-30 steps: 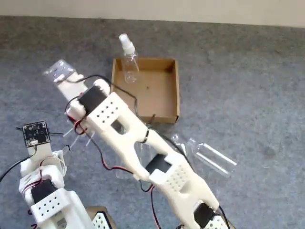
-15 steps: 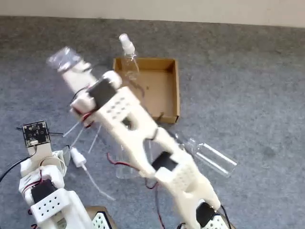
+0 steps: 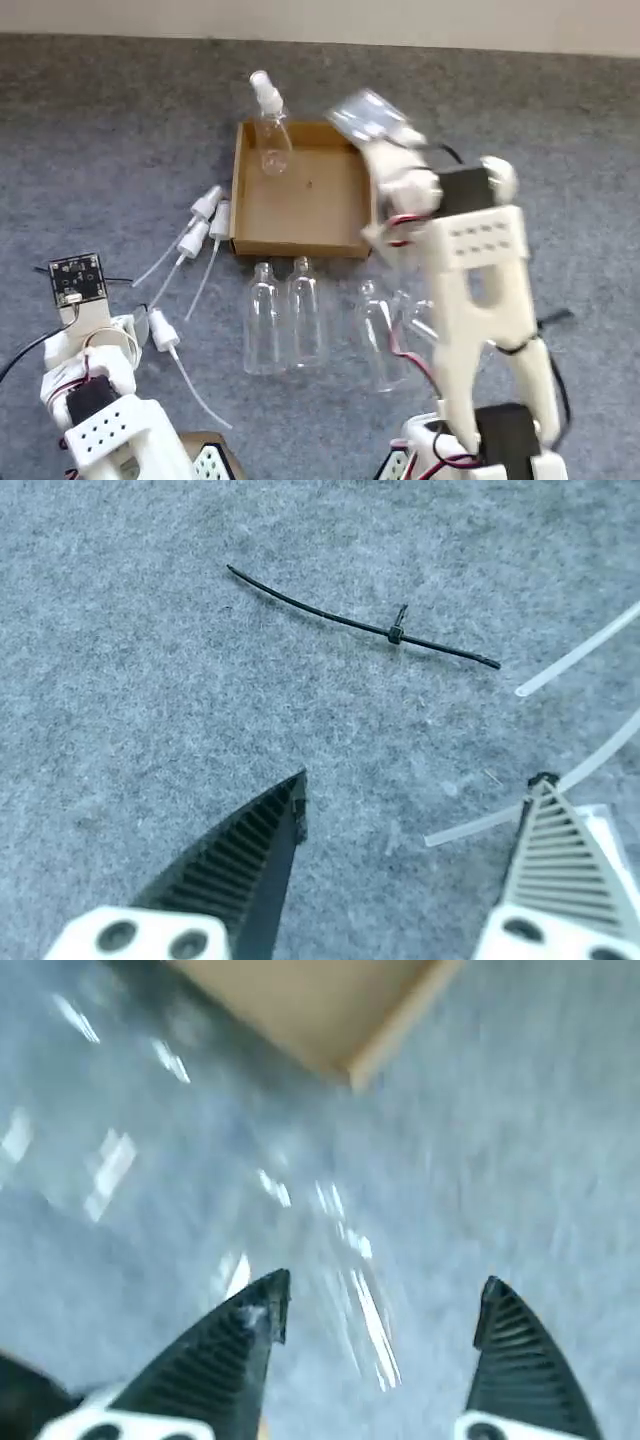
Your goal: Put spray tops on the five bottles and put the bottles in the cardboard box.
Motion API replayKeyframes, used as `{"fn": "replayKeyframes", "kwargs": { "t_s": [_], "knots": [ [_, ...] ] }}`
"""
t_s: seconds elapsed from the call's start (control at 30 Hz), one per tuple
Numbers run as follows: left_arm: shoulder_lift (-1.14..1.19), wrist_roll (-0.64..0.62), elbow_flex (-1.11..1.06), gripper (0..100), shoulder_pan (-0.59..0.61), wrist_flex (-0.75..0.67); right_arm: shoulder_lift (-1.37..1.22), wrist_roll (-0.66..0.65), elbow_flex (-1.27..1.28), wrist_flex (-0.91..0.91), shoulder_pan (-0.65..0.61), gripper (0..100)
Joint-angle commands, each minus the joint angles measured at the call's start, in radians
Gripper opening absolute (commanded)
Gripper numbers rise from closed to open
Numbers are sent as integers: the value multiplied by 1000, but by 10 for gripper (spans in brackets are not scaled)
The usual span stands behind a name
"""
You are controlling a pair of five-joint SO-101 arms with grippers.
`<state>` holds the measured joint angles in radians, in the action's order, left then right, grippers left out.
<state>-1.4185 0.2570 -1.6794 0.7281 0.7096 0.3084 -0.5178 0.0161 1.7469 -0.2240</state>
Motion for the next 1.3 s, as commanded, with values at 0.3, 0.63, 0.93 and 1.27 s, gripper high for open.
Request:
{"fn": "replayKeyframes", "kwargs": {
  "t_s": [0.3,0.63,0.93,1.27],
  "knots": [
    [-5,6,-27,309,-21,-17,82,-399,493,-249,306,256],
    [-5,115,188,309,-99,288,74,-393,780,-547,260,253],
    [-2,115,547,309,-297,651,73,-330,895,-685,260,123],
    [441,117,811,309,-311,661,73,-218,886,-704,331,87]
  ]
}}
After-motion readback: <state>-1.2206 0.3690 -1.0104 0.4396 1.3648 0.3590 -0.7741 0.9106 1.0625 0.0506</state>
